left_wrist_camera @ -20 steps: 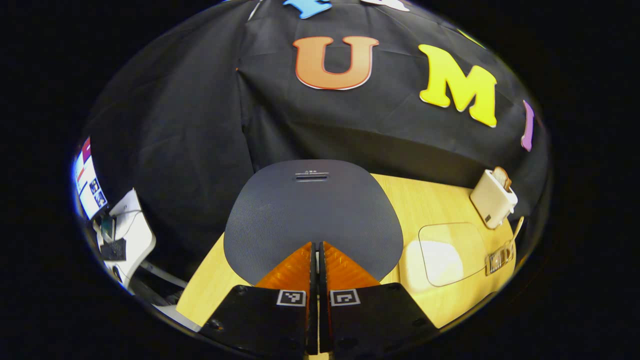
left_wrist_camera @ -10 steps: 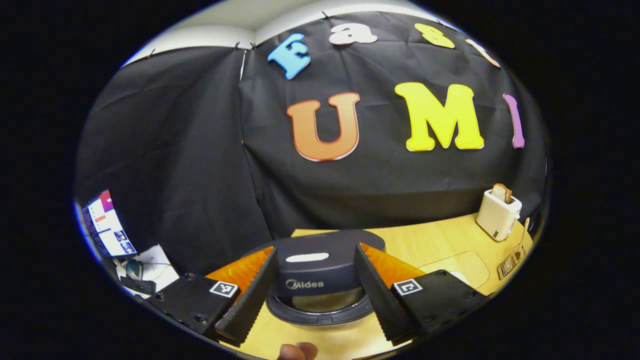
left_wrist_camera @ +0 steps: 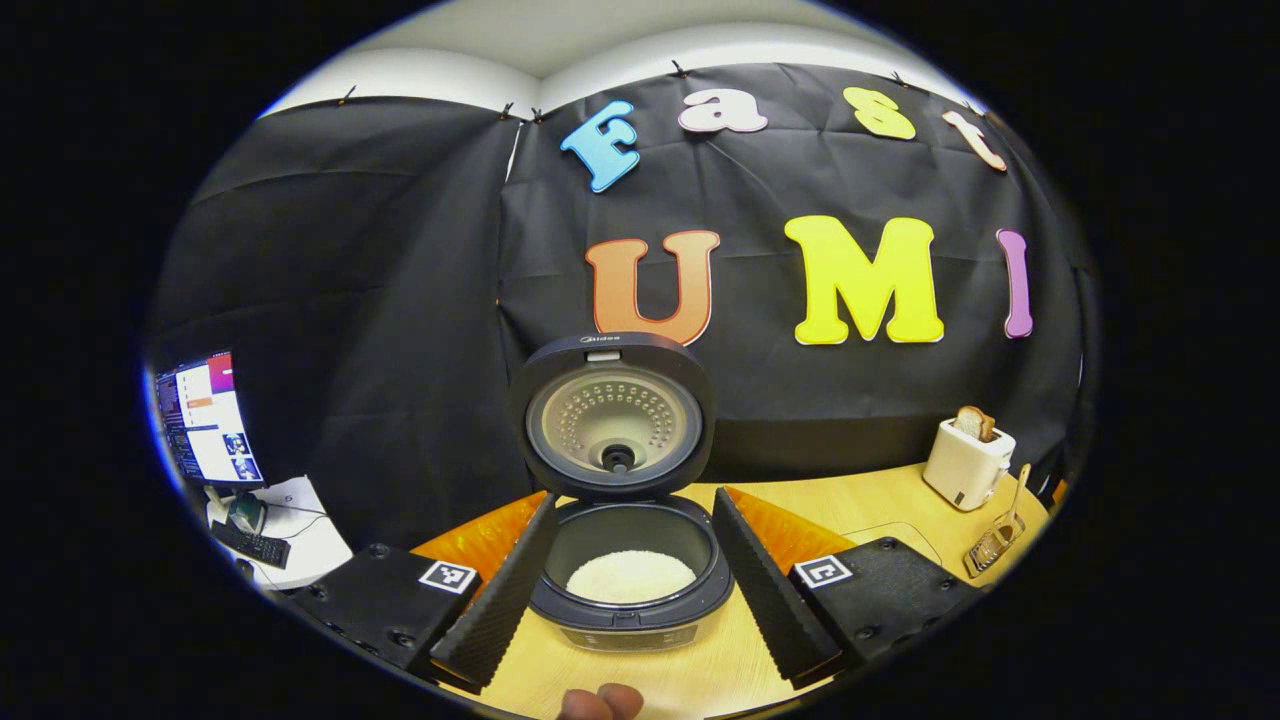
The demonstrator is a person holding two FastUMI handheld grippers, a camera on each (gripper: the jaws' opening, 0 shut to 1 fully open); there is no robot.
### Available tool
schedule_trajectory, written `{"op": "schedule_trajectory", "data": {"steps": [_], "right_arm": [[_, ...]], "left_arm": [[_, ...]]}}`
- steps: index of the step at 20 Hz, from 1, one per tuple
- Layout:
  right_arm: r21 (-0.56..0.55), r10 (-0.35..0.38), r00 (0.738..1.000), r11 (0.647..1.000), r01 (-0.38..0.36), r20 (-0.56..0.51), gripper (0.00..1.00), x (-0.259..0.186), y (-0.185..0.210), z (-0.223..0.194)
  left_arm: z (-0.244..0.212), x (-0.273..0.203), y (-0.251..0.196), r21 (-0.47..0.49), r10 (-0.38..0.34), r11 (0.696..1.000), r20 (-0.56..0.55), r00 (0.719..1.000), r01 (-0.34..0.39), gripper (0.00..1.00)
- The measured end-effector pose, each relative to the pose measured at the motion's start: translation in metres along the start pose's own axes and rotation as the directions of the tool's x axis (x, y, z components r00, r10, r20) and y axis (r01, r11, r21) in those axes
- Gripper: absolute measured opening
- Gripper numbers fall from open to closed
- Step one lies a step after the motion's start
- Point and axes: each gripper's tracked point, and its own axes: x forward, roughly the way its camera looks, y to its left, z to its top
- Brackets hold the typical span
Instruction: Close the left gripper, press the button to open the rice cooker; take a wooden spoon from the chopstick holder with the right hand, scoop a spoonful of rice and pour it into the rice cooker, then put the wooden spoon back into the chopstick holder.
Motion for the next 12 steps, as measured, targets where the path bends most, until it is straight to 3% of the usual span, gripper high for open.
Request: {"op": "schedule_trajectory", "data": {"steps": [3,9,11,12], "right_arm": [[0.009,0.034,0.996,0.999,-0.033,-0.086,0.95,0.03,-0.001,-0.011],[0.146,0.114,0.967,0.986,-0.082,-0.23,0.95,0.085,-0.005,-0.034],[0.158,0.131,0.958,0.983,-0.093,-0.256,0.92,0.103,-0.005,-0.041],[0.156,0.139,0.953,0.983,-0.099,-0.269,0.96,0.112,-0.004,-0.045]], "left_arm": [[-0.013,-0.015,-0.004,-0.016,0.014,1.0,0.004,1.0,-0.014,0.99],[-0.032,-0.048,-0.037,0.023,-0.024,0.999,0.06,0.998,0.022,0.99],[-0.041,-0.056,-0.051,0.029,-0.041,0.999,0.049,0.998,0.039,0.99],[-0.044,-0.06,-0.056,0.028,-0.049,0.998,0.048,0.998,0.048,0.99]]}}
